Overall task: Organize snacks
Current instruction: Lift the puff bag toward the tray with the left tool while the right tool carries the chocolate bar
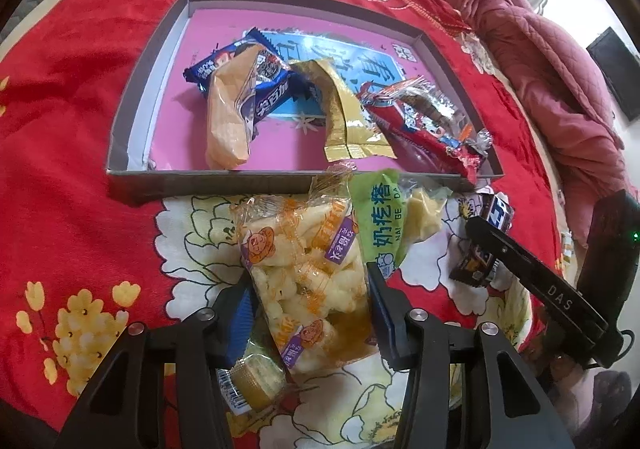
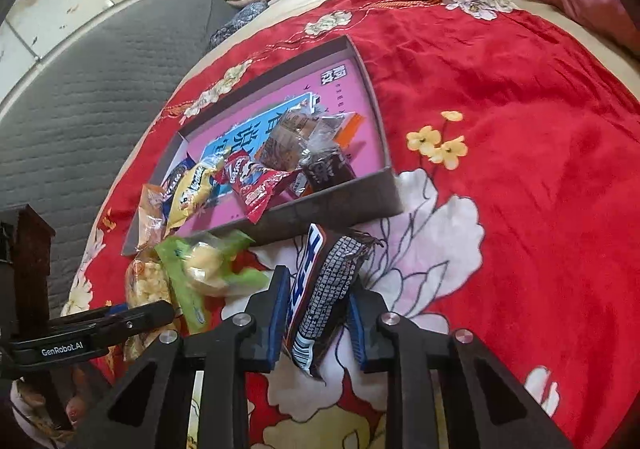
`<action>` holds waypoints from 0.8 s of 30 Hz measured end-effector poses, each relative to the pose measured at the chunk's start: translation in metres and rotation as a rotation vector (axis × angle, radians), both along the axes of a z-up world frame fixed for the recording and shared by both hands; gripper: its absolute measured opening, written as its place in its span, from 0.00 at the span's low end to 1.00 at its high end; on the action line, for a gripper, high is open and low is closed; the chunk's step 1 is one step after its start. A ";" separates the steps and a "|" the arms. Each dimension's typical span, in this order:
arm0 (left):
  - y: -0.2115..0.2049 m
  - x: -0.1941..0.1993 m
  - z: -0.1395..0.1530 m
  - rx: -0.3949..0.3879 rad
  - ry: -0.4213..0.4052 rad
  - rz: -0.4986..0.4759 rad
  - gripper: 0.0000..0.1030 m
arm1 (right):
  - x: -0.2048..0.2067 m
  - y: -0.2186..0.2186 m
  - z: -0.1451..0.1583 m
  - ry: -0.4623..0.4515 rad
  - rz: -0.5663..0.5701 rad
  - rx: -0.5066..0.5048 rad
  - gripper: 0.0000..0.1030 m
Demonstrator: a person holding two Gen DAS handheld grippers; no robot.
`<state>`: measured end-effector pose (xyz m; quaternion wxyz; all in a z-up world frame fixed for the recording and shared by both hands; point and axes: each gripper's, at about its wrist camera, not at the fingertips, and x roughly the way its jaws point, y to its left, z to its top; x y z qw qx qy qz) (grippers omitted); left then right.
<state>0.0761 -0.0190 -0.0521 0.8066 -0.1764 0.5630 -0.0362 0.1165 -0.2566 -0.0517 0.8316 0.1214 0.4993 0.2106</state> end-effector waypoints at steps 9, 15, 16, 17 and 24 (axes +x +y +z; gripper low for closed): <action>0.010 -0.006 0.018 -0.011 -0.041 0.021 0.51 | -0.006 -0.005 0.012 -0.037 -0.008 0.025 0.18; 0.014 -0.007 0.033 -0.017 -0.072 0.037 0.51 | -0.005 -0.010 0.022 -0.071 -0.017 0.069 0.17; 0.014 -0.008 0.035 -0.017 -0.077 0.037 0.51 | -0.006 -0.011 0.023 -0.079 -0.018 0.077 0.17; 0.014 -0.008 0.037 -0.014 -0.080 0.036 0.51 | -0.005 -0.012 0.025 -0.084 -0.019 0.085 0.17; 0.009 -0.007 0.044 0.004 -0.086 0.037 0.51 | -0.003 -0.014 0.029 -0.096 -0.019 0.124 0.17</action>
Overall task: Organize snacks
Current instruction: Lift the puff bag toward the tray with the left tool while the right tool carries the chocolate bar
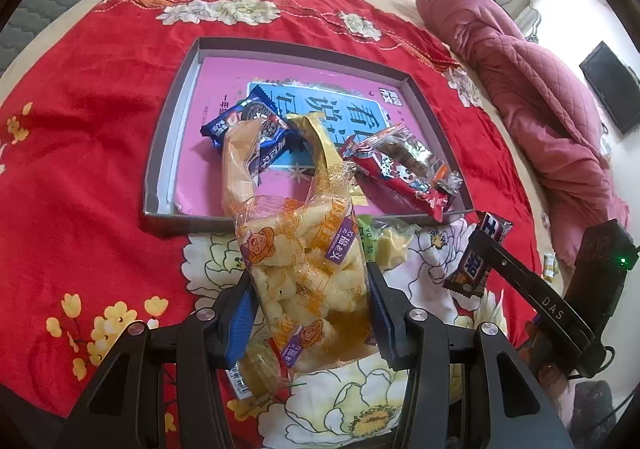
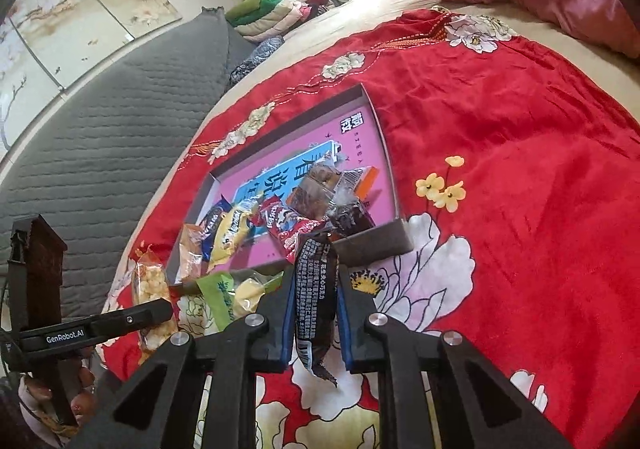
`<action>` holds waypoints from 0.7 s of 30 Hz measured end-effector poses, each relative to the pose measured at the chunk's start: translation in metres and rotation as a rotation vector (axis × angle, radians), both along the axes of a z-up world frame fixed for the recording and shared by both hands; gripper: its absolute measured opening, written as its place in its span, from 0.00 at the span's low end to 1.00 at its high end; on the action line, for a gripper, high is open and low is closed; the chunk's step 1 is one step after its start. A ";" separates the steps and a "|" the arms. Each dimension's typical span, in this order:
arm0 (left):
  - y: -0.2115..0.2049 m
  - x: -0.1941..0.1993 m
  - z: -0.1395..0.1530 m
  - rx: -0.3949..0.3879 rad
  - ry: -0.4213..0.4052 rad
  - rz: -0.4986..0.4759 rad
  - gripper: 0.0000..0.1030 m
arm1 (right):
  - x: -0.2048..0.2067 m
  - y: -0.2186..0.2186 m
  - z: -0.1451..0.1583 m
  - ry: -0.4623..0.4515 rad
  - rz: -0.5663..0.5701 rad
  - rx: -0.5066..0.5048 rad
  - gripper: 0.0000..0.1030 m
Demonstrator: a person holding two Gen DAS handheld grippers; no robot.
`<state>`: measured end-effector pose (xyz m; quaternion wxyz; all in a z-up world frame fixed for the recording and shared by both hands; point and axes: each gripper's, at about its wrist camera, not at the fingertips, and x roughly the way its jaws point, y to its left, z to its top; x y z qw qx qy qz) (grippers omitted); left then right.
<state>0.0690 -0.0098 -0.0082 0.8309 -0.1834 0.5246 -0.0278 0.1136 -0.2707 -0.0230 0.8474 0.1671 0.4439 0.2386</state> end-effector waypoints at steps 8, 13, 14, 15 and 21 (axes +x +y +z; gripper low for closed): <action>-0.002 0.000 0.009 0.021 -0.015 0.004 0.51 | -0.001 0.001 0.008 -0.035 0.015 0.028 0.17; -0.001 0.001 0.014 0.035 -0.023 0.012 0.51 | -0.002 0.003 0.013 -0.052 0.028 0.047 0.17; -0.001 0.001 0.015 0.037 -0.024 0.013 0.51 | -0.002 0.003 0.014 -0.056 0.027 0.053 0.17; -0.001 0.002 0.015 0.037 -0.025 0.014 0.51 | -0.002 0.002 0.015 -0.060 0.028 0.060 0.17; 0.002 0.003 0.017 0.038 -0.035 0.020 0.51 | 0.000 -0.001 0.017 -0.063 0.021 0.088 0.17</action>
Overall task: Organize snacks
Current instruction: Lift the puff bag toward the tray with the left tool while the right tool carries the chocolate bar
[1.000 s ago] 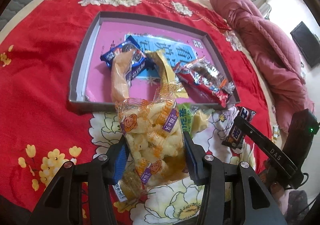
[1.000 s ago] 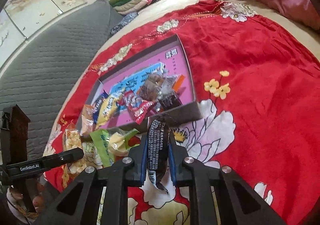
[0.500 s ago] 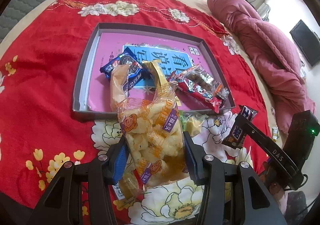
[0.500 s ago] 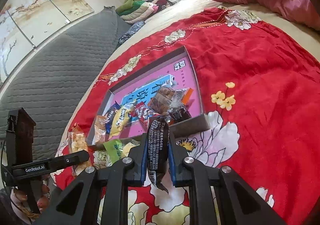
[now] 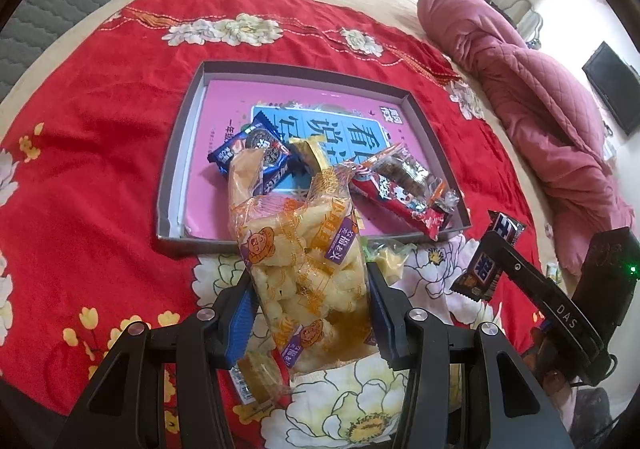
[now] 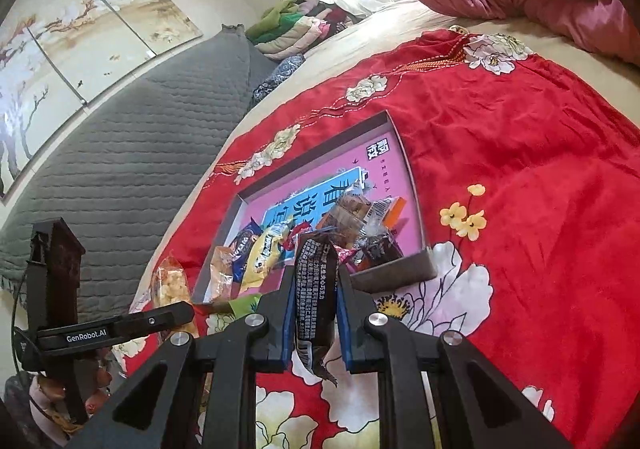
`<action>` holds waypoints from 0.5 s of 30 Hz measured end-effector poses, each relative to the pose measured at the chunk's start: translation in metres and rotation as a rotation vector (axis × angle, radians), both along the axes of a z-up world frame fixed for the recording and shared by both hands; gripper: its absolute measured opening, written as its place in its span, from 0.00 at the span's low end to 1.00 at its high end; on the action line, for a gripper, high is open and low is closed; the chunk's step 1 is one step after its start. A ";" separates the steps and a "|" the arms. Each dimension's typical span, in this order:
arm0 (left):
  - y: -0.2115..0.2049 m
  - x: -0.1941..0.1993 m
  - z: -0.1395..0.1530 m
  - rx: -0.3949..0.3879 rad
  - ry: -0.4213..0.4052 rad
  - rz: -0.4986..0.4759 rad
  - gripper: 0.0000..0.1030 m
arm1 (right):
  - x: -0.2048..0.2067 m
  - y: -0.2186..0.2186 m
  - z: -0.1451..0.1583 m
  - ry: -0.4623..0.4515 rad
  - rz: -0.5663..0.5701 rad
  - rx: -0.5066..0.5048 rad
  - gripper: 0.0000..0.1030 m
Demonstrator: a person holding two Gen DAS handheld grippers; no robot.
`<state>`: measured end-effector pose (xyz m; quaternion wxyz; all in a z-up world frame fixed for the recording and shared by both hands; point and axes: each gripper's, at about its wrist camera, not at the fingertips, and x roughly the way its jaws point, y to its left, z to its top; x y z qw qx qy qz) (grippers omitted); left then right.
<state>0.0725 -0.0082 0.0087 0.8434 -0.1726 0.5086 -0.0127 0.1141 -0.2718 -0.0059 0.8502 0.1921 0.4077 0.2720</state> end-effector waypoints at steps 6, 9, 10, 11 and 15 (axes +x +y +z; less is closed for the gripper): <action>0.007 0.002 0.004 -0.003 -0.019 0.019 0.51 | 0.003 0.000 0.004 -0.017 -0.009 0.002 0.17; 0.010 0.004 0.004 -0.005 -0.024 0.029 0.51 | 0.005 0.001 0.006 -0.025 -0.012 0.014 0.17; 0.011 0.004 0.004 -0.007 -0.025 0.032 0.51 | 0.007 0.001 0.006 -0.021 -0.011 0.026 0.17; 0.012 0.005 0.004 -0.008 -0.025 0.033 0.51 | 0.009 0.002 0.006 -0.022 -0.015 0.026 0.17; 0.018 0.006 0.006 -0.008 -0.030 0.049 0.51 | 0.011 0.007 0.010 -0.047 -0.011 0.010 0.17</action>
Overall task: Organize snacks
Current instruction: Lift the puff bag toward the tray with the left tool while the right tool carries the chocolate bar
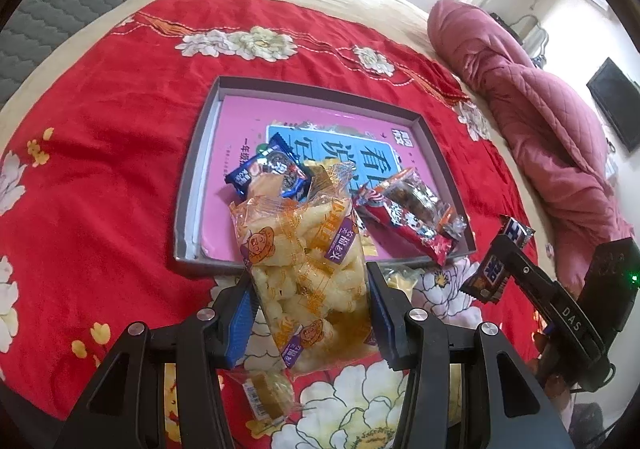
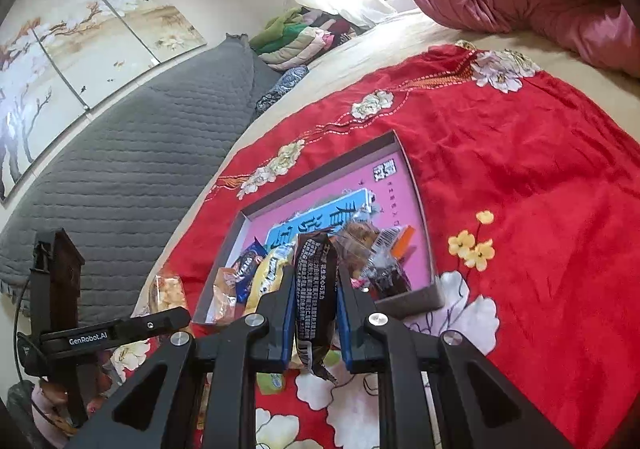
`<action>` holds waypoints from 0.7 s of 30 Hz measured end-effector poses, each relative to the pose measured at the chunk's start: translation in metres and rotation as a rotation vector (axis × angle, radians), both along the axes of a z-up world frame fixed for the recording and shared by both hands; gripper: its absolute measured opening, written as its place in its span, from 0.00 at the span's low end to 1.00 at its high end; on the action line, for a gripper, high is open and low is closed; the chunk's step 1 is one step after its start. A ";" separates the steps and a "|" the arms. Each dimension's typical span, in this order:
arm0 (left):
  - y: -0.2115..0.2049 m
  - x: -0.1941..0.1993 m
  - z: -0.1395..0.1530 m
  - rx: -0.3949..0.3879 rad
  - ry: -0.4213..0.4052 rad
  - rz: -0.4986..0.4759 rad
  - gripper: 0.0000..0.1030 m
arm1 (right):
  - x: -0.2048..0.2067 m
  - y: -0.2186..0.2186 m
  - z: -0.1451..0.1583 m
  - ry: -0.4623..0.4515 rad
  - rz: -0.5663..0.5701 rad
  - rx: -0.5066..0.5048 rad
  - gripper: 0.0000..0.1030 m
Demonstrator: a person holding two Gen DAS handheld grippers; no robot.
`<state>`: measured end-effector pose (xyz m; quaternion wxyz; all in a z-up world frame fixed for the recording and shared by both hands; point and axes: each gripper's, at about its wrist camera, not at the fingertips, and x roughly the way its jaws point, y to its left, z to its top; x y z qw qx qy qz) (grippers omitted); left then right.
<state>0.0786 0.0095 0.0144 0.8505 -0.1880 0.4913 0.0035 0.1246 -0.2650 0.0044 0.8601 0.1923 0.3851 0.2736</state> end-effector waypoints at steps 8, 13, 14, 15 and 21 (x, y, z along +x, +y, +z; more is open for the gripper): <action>0.009 0.004 0.005 0.006 -0.015 0.029 0.51 | 0.003 0.004 0.001 -0.004 0.010 0.005 0.17; 0.017 0.010 0.009 0.009 -0.029 0.055 0.51 | 0.006 0.005 0.006 -0.023 0.006 0.003 0.17; 0.019 0.011 0.009 0.009 -0.031 0.060 0.51 | 0.007 0.005 0.007 -0.030 0.005 0.003 0.17; 0.020 0.013 0.009 0.011 -0.031 0.063 0.51 | 0.007 0.006 0.008 -0.033 0.005 0.004 0.17; 0.024 0.021 0.006 0.016 -0.027 0.077 0.51 | 0.014 0.014 0.007 -0.041 0.013 -0.015 0.17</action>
